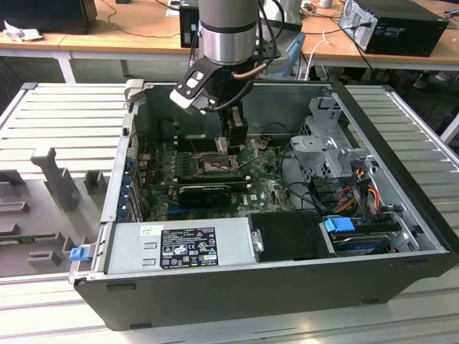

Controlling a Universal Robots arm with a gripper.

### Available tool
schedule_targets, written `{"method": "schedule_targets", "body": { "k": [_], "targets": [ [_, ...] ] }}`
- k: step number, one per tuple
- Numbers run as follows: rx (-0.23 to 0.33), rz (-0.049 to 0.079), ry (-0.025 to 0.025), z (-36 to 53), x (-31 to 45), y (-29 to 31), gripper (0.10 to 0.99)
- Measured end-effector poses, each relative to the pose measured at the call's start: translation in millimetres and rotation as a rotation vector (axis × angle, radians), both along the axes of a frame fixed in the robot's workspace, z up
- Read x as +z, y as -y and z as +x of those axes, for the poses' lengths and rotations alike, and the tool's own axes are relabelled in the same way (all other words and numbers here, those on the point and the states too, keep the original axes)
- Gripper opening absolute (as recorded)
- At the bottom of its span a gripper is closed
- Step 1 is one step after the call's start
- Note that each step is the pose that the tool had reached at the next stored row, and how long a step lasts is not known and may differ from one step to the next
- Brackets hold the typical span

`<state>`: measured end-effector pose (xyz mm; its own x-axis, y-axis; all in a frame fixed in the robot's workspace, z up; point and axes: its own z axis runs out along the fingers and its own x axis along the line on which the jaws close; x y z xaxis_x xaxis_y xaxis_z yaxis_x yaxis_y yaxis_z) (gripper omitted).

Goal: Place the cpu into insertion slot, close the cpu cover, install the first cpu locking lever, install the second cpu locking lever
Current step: 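Place the cpu into insertion slot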

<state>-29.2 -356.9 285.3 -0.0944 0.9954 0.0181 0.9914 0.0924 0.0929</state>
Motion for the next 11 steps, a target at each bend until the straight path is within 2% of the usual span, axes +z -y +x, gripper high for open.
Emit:
{"method": "schedule_targets", "body": {
  "k": [4,11],
  "targets": [
    [-0.056,0.000,0.0000,-0.3,-3.6,-0.2,0.529],
    [-0.072,0.000,0.0000,-1.1,-5.7,-0.2,0.529]
  ]
}}
